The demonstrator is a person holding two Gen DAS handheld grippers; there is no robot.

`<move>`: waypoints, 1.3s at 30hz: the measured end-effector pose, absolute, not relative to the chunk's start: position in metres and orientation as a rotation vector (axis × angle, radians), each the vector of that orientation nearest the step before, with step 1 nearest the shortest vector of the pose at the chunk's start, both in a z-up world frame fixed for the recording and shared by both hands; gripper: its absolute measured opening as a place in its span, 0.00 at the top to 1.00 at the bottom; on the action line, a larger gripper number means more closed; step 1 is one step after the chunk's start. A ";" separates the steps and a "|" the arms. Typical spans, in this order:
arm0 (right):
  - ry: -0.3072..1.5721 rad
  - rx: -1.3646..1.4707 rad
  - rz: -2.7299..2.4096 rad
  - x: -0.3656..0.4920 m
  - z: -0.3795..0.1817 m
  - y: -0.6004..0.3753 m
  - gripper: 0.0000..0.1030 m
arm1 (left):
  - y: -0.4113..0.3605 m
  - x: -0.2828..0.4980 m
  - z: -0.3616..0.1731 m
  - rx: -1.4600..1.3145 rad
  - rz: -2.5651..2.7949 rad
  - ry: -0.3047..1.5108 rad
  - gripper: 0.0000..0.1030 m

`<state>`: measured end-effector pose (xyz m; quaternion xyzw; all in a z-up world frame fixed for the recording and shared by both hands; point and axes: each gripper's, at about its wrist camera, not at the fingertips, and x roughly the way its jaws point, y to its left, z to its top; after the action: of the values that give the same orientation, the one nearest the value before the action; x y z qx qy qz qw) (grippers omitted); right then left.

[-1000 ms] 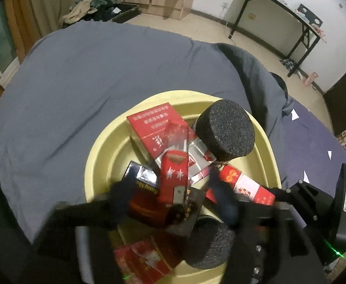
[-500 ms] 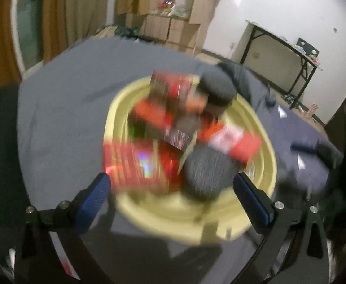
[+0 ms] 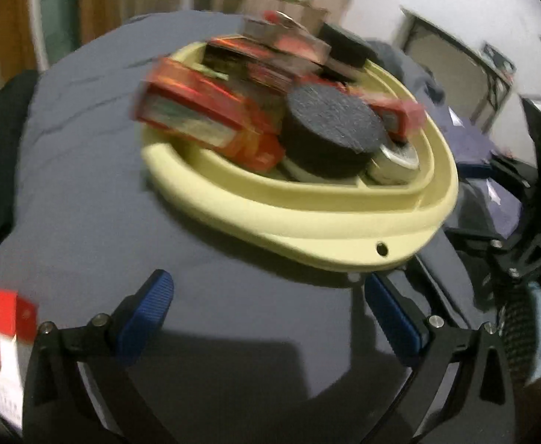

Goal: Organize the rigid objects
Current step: 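Pull both tools back from the filled yellow tray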

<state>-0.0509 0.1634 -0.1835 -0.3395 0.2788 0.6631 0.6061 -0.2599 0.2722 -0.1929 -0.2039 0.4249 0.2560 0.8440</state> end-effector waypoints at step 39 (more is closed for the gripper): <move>0.554 -0.727 1.508 -0.054 -0.196 0.169 0.00 | 0.267 -0.212 -0.200 -0.262 0.567 0.926 0.00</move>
<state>-0.0538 0.1685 -0.1965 -0.3184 0.2423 0.6600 0.6358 -0.2122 0.2665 -0.2001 -0.1244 0.4391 0.2688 0.8482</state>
